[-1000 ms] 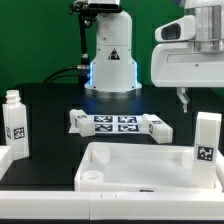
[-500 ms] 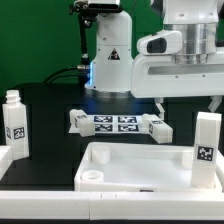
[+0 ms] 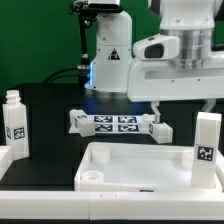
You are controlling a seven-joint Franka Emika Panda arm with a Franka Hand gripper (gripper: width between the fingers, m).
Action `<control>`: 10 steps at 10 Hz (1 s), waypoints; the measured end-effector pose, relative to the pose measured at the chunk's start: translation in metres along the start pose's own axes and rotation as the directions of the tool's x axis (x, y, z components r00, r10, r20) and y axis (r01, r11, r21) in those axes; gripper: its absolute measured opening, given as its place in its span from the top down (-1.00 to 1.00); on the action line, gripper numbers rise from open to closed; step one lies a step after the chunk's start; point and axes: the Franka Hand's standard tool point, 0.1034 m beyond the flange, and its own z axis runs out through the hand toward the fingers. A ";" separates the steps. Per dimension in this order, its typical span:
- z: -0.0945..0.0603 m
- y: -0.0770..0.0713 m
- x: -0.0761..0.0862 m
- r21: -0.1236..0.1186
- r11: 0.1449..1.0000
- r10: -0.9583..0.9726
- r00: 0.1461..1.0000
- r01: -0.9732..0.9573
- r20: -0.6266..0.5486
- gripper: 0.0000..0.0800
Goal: Assemble desk
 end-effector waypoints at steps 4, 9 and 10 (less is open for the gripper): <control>-0.004 0.006 0.001 -0.017 0.999 0.049 0.961 -0.046 0.272 -0.62; 0.015 0.023 -0.029 -0.059 0.994 0.109 0.784 -0.092 0.611 -0.62; 0.016 0.025 -0.028 -0.064 0.994 0.113 0.752 -0.093 0.649 -0.62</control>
Offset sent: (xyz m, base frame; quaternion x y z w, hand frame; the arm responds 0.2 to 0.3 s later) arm 0.0000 0.0000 0.0000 0.0000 -0.1938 0.0000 0.9810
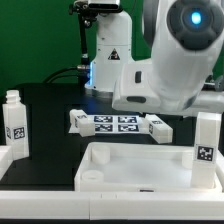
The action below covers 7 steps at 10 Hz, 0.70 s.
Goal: Assemble desk
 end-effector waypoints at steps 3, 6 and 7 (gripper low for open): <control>0.001 -0.007 0.007 -0.028 0.996 -0.087 0.996 0.086 -0.026 -0.62; 0.013 -0.018 0.008 -0.044 0.993 -0.107 0.994 0.106 -0.035 -0.62; 0.013 -0.017 0.008 -0.043 0.994 -0.106 0.994 0.104 -0.034 -0.62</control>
Offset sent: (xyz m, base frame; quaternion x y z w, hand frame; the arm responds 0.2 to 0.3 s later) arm -0.0280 0.0443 -0.0245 -0.0494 0.0222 -0.1513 0.9870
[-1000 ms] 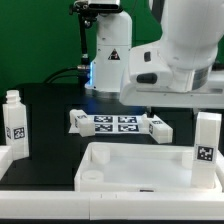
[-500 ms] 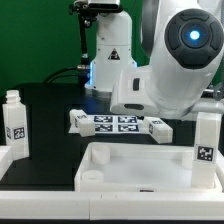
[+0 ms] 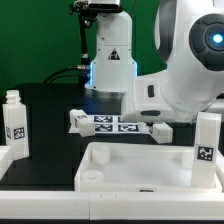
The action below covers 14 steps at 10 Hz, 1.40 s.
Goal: Assemble desk
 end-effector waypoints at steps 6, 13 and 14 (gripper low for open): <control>0.040 0.006 -0.002 -0.015 0.995 0.098 0.993 -0.097 0.070 -0.62; 0.040 0.009 -0.001 -0.010 0.995 0.102 0.992 -0.102 0.069 0.29; 0.037 0.009 0.000 -0.008 0.995 0.101 0.993 -0.101 0.055 0.29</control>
Offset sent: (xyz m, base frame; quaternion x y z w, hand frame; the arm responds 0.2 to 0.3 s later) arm -0.0267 0.0015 -0.0217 -0.0218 0.0205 -0.0118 0.9995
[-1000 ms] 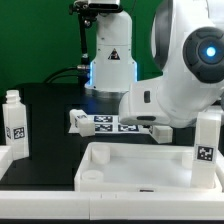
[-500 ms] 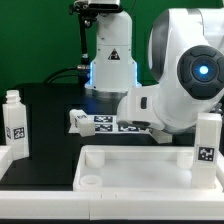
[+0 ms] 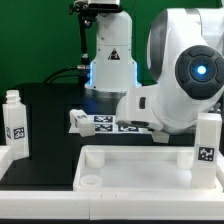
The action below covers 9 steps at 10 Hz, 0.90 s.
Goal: Assemble desk
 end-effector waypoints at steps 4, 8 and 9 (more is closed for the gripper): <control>-0.104 0.002 -0.026 0.068 0.997 -0.025 0.959 0.046 -0.283 0.29; -0.116 0.003 -0.021 0.092 0.992 -0.022 0.853 0.081 -0.522 0.29; -0.134 0.014 -0.021 0.158 0.982 0.005 0.825 0.102 -0.566 0.29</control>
Offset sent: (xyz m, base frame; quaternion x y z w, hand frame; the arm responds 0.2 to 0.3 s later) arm 0.0484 -0.0137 0.0856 0.0299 0.2813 -0.0198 0.9589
